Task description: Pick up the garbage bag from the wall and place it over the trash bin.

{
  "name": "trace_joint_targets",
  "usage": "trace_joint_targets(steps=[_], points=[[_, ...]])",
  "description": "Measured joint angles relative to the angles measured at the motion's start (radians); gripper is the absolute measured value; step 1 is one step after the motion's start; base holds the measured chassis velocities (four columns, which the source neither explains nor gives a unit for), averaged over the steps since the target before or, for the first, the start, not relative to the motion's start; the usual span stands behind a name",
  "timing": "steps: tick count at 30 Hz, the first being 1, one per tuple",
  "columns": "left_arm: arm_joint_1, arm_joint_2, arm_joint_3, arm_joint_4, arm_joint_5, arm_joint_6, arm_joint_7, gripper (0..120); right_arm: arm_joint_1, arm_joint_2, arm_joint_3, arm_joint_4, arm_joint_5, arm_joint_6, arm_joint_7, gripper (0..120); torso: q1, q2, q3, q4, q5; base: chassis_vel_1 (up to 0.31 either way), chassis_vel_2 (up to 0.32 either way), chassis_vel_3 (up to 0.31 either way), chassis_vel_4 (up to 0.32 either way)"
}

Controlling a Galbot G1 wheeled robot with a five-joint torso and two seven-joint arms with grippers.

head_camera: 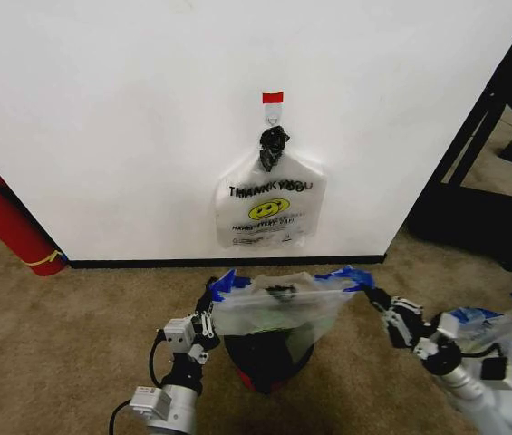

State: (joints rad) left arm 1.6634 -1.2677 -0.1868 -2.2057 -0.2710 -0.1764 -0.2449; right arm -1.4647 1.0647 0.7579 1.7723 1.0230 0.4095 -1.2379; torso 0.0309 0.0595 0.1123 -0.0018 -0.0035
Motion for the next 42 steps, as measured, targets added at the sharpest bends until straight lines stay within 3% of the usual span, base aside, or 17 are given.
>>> trace_joint_targets(steps=[8,16,22,29,36,42], points=[[-0.007,-0.002,0.003,0.036,0.023,-0.018,0.012,0,0.002,0.013,0.015,-0.025,0.004,0.004,-0.024,0,0.0,0.0,0.0,0.0001,0.0,0.0,0.0,0.0,0.0],[-0.002,-0.002,-0.025,0.056,0.109,-0.028,-0.016,0,0.02,0.05,-0.082,-0.087,-0.076,0.061,0.044,0,0.0,0.0,0.0,0.0002,-0.0001,0.0,0.0,0.0,0.0],[0.009,0.05,-0.023,0.054,0.135,-0.017,-0.03,0,0.028,0.051,-0.208,-0.106,-0.135,0.129,0.18,0,0.0,0.0,0.0,0.0003,-0.0001,0.0,0.0,0.0,0.0],[0.0,0.146,-0.008,0.101,0.112,-0.061,0.03,0,0.042,0.019,-0.28,-0.119,-0.191,0.145,0.203,0,0.0,0.0,0.0,0.0002,-0.0004,0.0,0.0,0.0,0.0],[0.02,0.228,0.004,0.128,0.118,-0.094,0.075,0,0.033,-0.061,-0.257,-0.175,-0.22,0.134,0.116,0,0.0,0.0,0.0,0.0001,-0.0003,0.0,0.0,0.0,0.0],[0.054,0.279,-0.006,0.124,0.145,-0.139,0.146,0,0.021,-0.091,-0.213,-0.252,-0.177,0.098,-0.055,0,0.0,0.0,0.0,0.0002,-0.0001,0.0,0.0,0.0,0.0]])
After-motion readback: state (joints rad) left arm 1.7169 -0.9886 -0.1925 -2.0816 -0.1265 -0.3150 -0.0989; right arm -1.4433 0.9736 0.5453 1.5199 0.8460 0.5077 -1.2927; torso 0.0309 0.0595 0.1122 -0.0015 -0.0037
